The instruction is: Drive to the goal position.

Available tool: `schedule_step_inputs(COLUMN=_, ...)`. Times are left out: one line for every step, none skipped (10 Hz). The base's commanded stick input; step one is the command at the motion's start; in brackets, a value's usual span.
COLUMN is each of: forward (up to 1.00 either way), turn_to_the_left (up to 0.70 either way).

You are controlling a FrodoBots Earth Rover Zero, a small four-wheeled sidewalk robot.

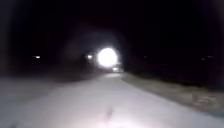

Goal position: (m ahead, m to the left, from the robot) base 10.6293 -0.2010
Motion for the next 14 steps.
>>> schedule_step_inputs(forward=0.7, turn_to_the_left=0.0)
schedule_step_inputs(forward=0.7, turn_to_the_left=0.0)
schedule_step_inputs(forward=0.7, turn_to_the_left=0.0)
schedule_step_inputs(forward=0.7, turn_to_the_left=0.0)
schedule_step_inputs(forward=0.7, turn_to_the_left=0.0)
schedule_step_inputs(forward=0.7, turn_to_the_left=0.0)
schedule_step_inputs(forward=0.7, turn_to_the_left=0.0)
schedule_step_inputs(forward=0.7, turn_to_the_left=0.0)
schedule_step_inputs(forward=0.7, turn_to_the_left=0.0)
schedule_step_inputs(forward=0.7, turn_to_the_left=0.0)
schedule_step_inputs(forward=0.7, turn_to_the_left=0.0)
schedule_step_inputs(forward=0.7, turn_to_the_left=0.0)
schedule_step_inputs(forward=0.7, turn_to_the_left=0.0)
schedule_step_inputs(forward=0.7, turn_to_the_left=0.0)
